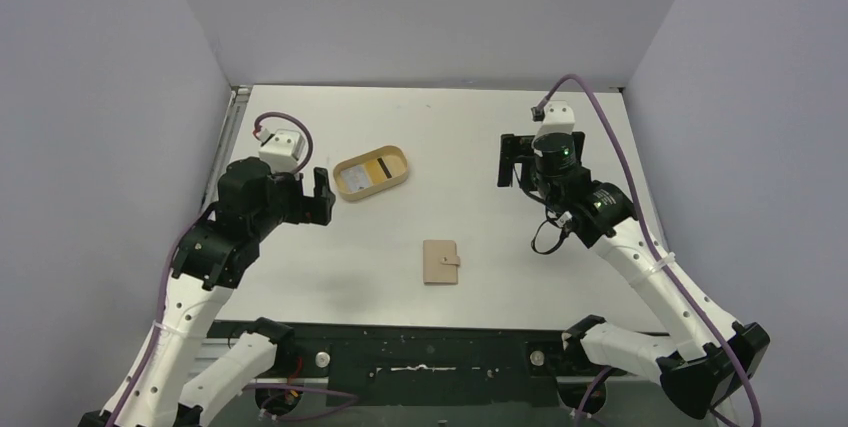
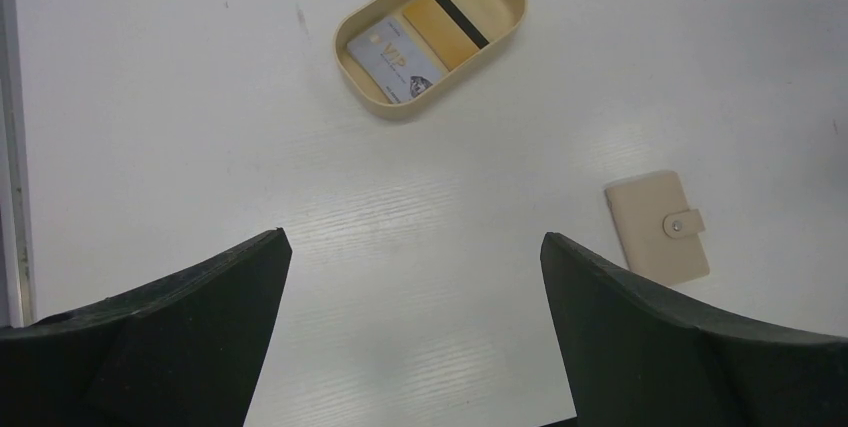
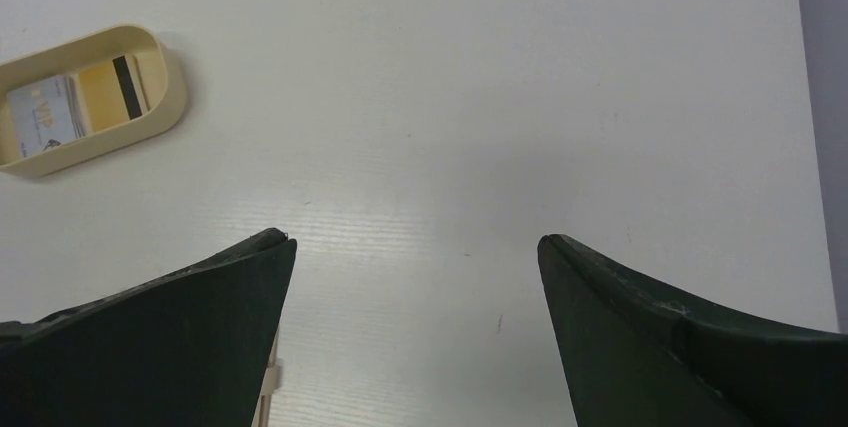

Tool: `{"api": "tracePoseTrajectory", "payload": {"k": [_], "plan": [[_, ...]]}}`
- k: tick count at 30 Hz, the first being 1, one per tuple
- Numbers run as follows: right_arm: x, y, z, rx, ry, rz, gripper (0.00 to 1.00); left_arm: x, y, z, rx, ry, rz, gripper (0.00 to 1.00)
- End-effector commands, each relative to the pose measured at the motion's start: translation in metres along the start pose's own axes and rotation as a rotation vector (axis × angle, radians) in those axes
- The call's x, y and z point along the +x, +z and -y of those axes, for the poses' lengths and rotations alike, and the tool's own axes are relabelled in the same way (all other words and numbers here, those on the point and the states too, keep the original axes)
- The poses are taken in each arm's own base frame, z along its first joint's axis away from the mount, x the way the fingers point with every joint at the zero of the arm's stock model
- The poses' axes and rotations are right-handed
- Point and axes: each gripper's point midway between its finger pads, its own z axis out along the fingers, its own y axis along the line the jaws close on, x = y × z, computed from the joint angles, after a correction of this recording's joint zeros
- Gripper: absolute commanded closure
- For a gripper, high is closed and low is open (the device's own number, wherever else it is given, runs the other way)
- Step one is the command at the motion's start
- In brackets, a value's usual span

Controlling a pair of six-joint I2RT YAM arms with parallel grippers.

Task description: Take the credit cards out of the card holder

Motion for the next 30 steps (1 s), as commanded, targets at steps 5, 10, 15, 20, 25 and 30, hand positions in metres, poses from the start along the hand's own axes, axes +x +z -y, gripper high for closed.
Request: {"api": "tracePoseTrajectory", "payload": {"k": [5,10,15,20,25,30], "plan": [[-0.023,-0.008,-0.011,-0.088,-0.078,0.108,0.0,-0.023,-0.007,0.006,0.031,-0.008,0.115,0.03],[0.031,-0.003,-0.072,-0.343,-0.447,-0.118,0.0,0.022,0.033,0.05,0.213,-0.258,-0.096,0.03],[0.097,0.012,-0.113,-0.372,-0.595,-0.226,0.0,0.084,0.059,0.066,0.138,-0.32,-0.212,0.03],[0.147,0.026,-0.141,-0.511,-0.62,-0.353,0.13,0.096,0.068,0.069,0.119,-0.35,-0.279,0.03],[0.171,0.032,-0.149,-0.565,-0.635,-0.418,0.35,0.104,0.075,0.075,0.14,-0.37,-0.316,0.03],[0.187,0.026,-0.159,-0.63,-0.636,-0.464,0.4,0.112,0.079,0.075,0.136,-0.376,-0.338,0.03]]}}
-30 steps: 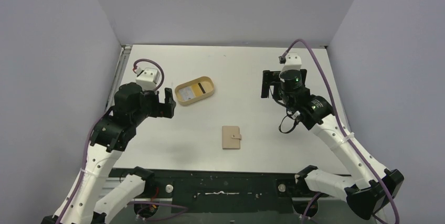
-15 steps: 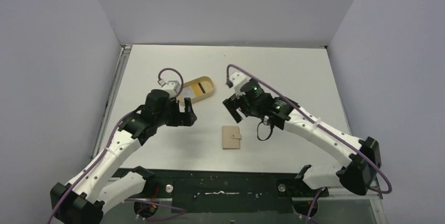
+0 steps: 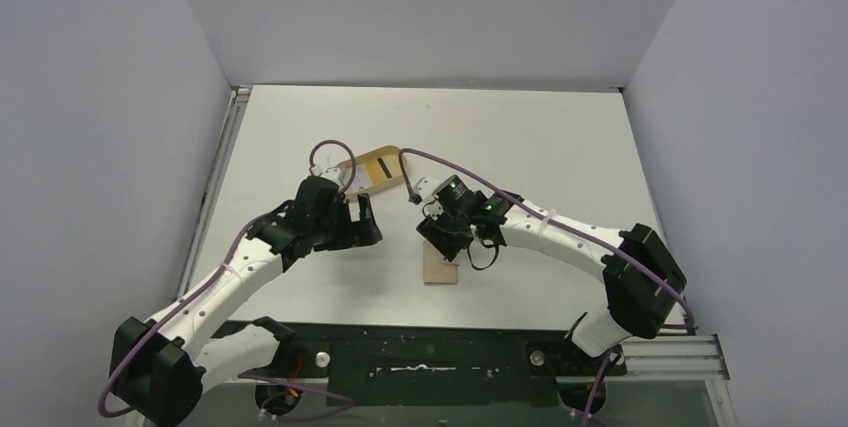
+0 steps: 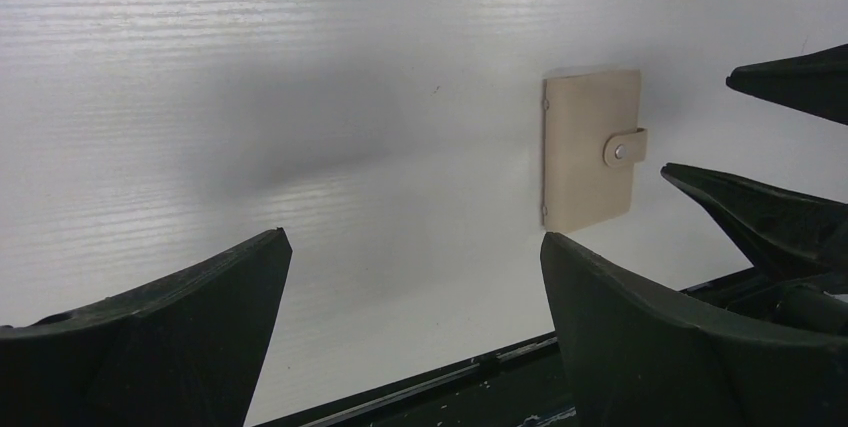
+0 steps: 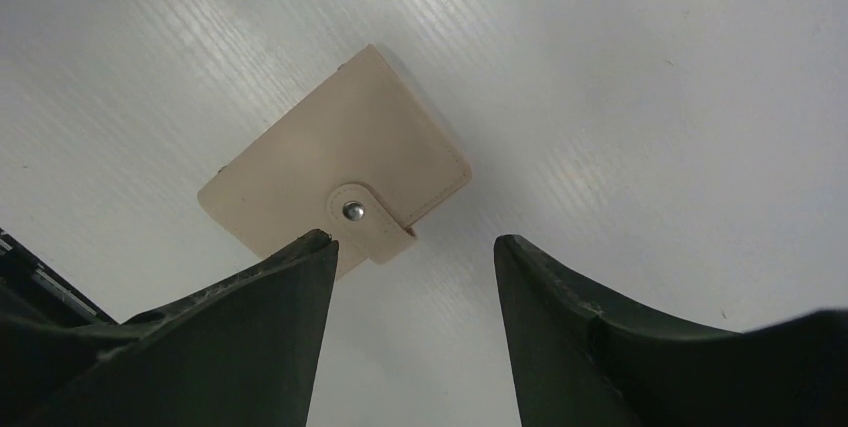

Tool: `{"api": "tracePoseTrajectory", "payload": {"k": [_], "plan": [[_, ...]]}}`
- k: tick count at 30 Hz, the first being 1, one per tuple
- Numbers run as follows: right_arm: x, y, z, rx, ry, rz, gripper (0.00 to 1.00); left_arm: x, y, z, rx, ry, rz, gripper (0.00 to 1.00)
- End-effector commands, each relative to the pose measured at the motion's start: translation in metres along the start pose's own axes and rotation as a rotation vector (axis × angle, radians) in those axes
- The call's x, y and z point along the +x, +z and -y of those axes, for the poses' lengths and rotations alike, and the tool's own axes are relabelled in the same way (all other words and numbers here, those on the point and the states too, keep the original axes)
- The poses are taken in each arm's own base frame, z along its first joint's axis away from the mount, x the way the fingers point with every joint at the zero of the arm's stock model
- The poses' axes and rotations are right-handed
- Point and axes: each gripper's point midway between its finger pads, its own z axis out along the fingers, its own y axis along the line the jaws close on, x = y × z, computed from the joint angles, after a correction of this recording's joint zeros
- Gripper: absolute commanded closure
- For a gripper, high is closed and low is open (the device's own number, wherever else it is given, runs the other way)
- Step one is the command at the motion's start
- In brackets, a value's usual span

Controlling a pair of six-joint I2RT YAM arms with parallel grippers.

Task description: Take the credit cards out of the card holder

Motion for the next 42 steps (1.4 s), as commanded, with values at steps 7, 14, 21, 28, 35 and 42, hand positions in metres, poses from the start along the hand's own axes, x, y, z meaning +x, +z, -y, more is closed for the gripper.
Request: {"api": "tracePoseTrajectory", "payload": {"k": [7,14,21,28,35,42], "plan": [[0.004,0.012,-0.023,-0.098,-0.049,-0.023,0.46,-0.01,0.013,0.007,0.014,-0.049,0.001,0.03],[0.016,0.024,-0.027,-0.109,-0.038,-0.071,0.49,-0.008,0.014,0.0,-0.006,-0.069,-0.007,0.03],[0.026,0.043,-0.03,-0.115,-0.013,-0.092,0.53,-0.01,0.012,-0.003,-0.009,-0.075,-0.007,0.03],[0.03,0.049,-0.035,-0.132,0.006,-0.103,0.7,-0.009,0.012,-0.006,-0.014,-0.081,-0.012,0.04],[0.029,0.047,-0.035,-0.133,0.017,-0.084,1.0,-0.005,0.022,0.001,0.038,-0.137,-0.006,0.04],[-0.02,0.022,-0.032,-0.275,0.106,0.14,1.0,-0.009,0.052,0.043,0.206,-0.242,0.011,0.05]]}}
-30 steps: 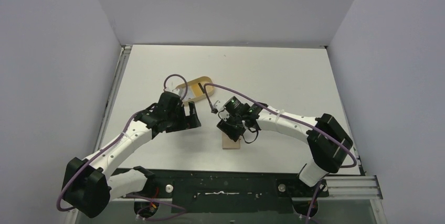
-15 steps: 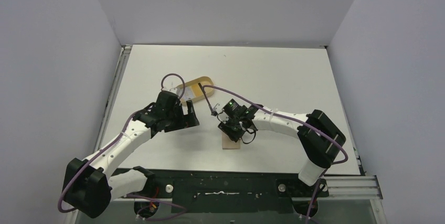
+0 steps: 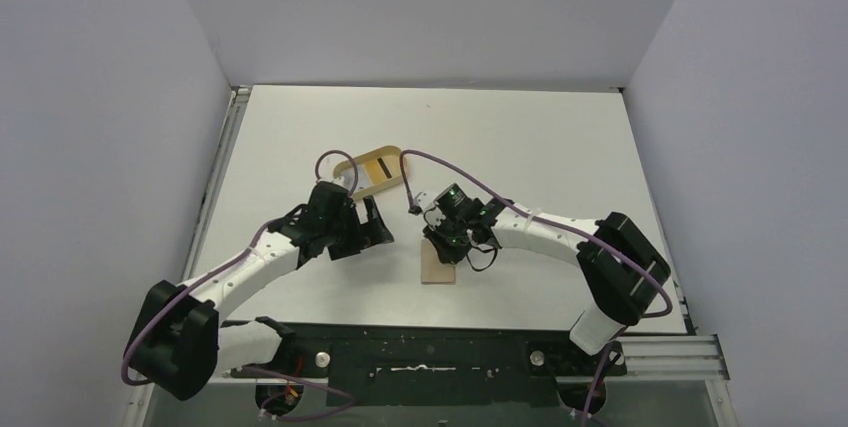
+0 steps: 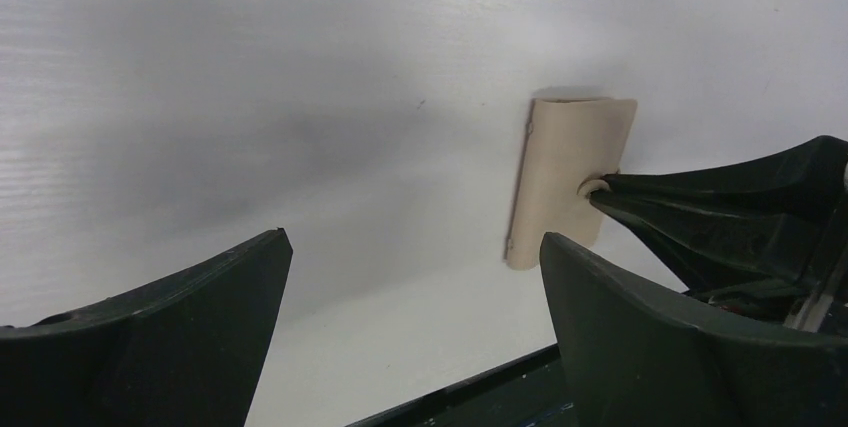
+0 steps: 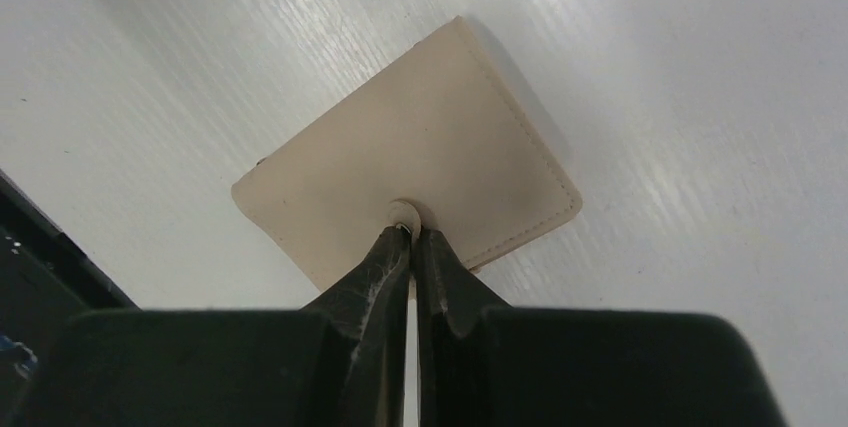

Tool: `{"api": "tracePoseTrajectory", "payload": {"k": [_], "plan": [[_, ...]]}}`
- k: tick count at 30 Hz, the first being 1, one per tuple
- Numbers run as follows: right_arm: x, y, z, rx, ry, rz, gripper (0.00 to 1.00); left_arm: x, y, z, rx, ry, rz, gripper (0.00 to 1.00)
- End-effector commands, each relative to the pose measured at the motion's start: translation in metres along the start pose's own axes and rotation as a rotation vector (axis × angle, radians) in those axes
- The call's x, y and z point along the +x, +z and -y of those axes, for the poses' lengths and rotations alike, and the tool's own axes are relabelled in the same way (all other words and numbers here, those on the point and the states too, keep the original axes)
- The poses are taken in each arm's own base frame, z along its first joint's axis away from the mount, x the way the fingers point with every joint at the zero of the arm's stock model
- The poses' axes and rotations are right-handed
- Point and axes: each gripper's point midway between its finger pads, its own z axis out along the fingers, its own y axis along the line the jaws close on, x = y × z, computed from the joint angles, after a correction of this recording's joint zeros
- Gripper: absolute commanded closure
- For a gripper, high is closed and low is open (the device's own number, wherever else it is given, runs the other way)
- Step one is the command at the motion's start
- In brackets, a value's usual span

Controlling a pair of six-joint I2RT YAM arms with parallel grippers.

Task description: Take the credit cards out of the card holder

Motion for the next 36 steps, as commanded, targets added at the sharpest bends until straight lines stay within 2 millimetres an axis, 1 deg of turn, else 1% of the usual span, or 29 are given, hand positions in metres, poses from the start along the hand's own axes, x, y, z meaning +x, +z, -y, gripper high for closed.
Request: {"api": "tracePoseTrajectory", "payload": {"k": [1,3,5,8,9,13,17,21,23,26,31,32,33,34,36], "plan": [[-0.054,-0.024,-0.005,-0.129,0.042,0.223,1.0,-0.02,0.017,0.053,0.193,-0.065,0.062,0.05],[-0.066,-0.033,-0.002,-0.137,0.036,0.257,1.0,-0.024,0.023,0.058,0.203,-0.089,0.068,0.06],[-0.076,-0.039,0.0,-0.144,0.032,0.279,1.0,-0.025,0.028,0.059,0.192,-0.11,0.073,0.06],[-0.088,-0.042,-0.004,-0.173,0.024,0.299,1.0,-0.024,0.033,0.063,0.196,-0.138,0.077,0.06],[-0.093,-0.043,-0.006,-0.19,0.02,0.308,1.0,-0.031,0.034,0.073,0.239,-0.143,0.108,0.06],[-0.102,-0.041,-0.012,-0.237,0.006,0.331,1.0,-0.035,0.042,0.084,0.298,-0.149,0.111,0.07],[-0.107,-0.042,-0.016,-0.264,0.002,0.331,1.0,-0.036,0.047,0.091,0.337,-0.163,0.116,0.12],[-0.11,-0.045,-0.019,-0.279,-0.002,0.336,1.0,-0.038,0.047,0.092,0.341,-0.165,0.122,0.25],[-0.11,-0.047,-0.019,-0.281,-0.001,0.337,1.0,-0.038,0.046,0.093,0.351,-0.169,0.124,0.36],[-0.11,-0.048,-0.019,-0.282,-0.001,0.337,1.0,-0.037,0.043,0.094,0.368,-0.176,0.128,0.47],[-0.111,-0.047,-0.018,-0.29,0.001,0.344,1.0,-0.034,0.038,0.096,0.392,-0.178,0.12,0.59],[-0.111,-0.047,-0.019,-0.294,0.0,0.343,1.0,-0.033,0.037,0.097,0.401,-0.179,0.117,0.63],[-0.11,-0.047,-0.019,-0.293,0.001,0.342,1.0,-0.032,0.037,0.098,0.408,-0.184,0.114,0.7],[-0.11,-0.047,-0.019,-0.294,0.001,0.343,1.0,-0.031,0.037,0.097,0.412,-0.191,0.113,0.74],[-0.111,-0.048,-0.018,-0.295,0.0,0.349,1.0,-0.03,0.036,0.097,0.415,-0.198,0.112,0.76]]}}
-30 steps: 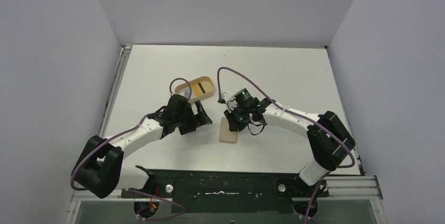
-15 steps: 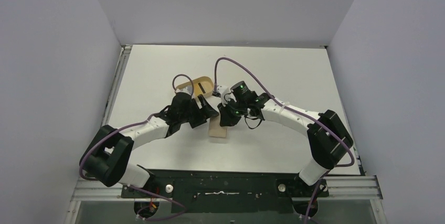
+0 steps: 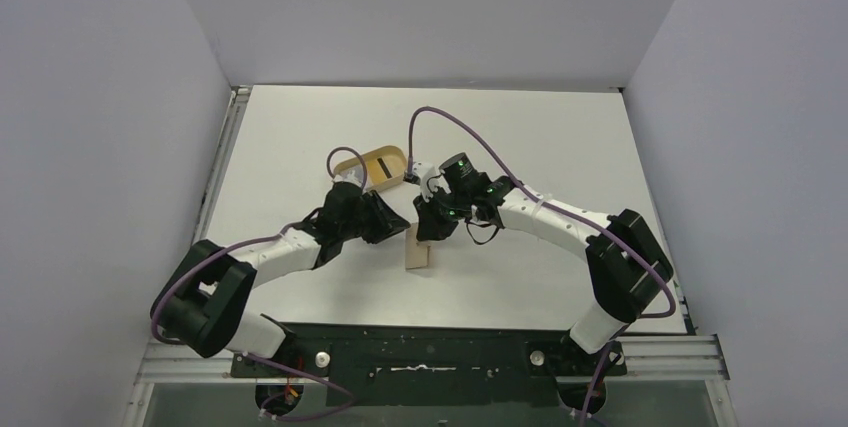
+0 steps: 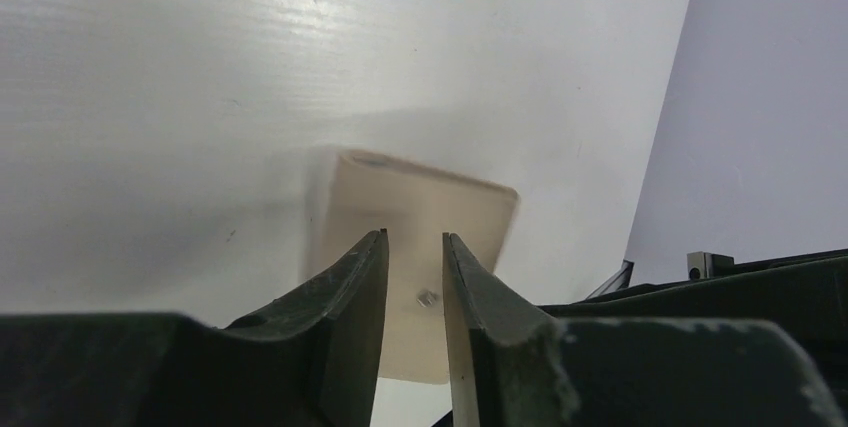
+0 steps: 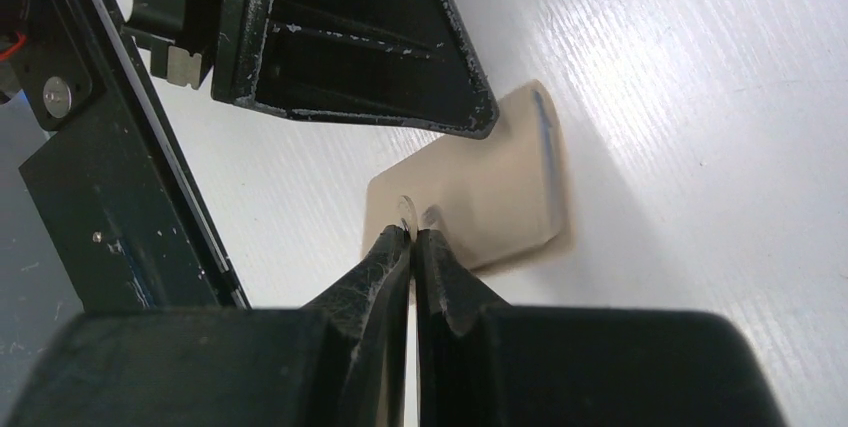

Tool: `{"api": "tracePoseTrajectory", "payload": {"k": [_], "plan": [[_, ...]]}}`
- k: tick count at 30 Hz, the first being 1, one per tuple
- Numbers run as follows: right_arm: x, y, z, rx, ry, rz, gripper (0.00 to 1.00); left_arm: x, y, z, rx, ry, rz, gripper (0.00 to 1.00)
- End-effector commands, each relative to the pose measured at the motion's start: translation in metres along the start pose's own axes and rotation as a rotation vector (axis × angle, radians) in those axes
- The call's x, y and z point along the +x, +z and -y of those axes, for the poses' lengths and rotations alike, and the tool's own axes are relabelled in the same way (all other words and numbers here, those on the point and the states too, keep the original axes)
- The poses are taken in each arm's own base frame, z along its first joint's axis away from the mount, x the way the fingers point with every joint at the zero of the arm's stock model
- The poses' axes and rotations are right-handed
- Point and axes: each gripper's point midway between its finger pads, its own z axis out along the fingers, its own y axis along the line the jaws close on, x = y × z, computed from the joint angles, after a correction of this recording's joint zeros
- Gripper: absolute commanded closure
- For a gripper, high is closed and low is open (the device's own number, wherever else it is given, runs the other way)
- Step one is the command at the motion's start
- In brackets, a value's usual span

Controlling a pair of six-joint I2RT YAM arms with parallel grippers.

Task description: Take the credit cards out of the card holder

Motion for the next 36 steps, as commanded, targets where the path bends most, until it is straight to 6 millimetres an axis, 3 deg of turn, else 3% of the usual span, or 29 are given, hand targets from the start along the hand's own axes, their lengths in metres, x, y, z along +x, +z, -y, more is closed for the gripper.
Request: {"api": "tracePoseTrajectory", "payload": {"k": [1,4,7,10,13,15,19,28,36], "plan": [[-0.032,-0.007,-0.004,-0.023,-0.046,0.091,1.0,-0.007,-0.01,0.032,0.126,0.006,0.029,0.78],[-0.032,-0.009,-0.004,-0.03,-0.038,0.102,1.0,-0.009,-0.013,0.031,0.11,0.017,0.036,0.81],[-0.039,-0.015,-0.005,-0.059,-0.009,0.153,1.0,-0.012,-0.021,0.022,0.023,0.07,0.046,0.76],[-0.045,-0.022,-0.006,-0.087,0.013,0.198,1.0,-0.015,-0.032,0.025,0.005,0.126,0.051,0.64],[-0.049,-0.025,-0.003,-0.105,0.032,0.223,1.0,-0.012,-0.038,0.031,0.011,0.163,0.025,0.39],[-0.05,-0.025,0.002,-0.104,0.043,0.232,1.0,-0.007,-0.039,0.028,-0.001,0.163,0.007,0.31],[-0.041,-0.02,0.015,-0.073,0.078,0.23,1.0,0.0,-0.033,0.012,-0.036,0.129,-0.007,0.29],[0.003,-0.013,0.039,0.009,0.208,0.212,1.0,0.013,-0.011,-0.003,-0.075,0.127,-0.055,0.29],[0.005,-0.011,0.04,0.002,0.208,0.197,1.0,0.021,-0.002,0.013,-0.028,0.145,-0.07,0.29]]}}
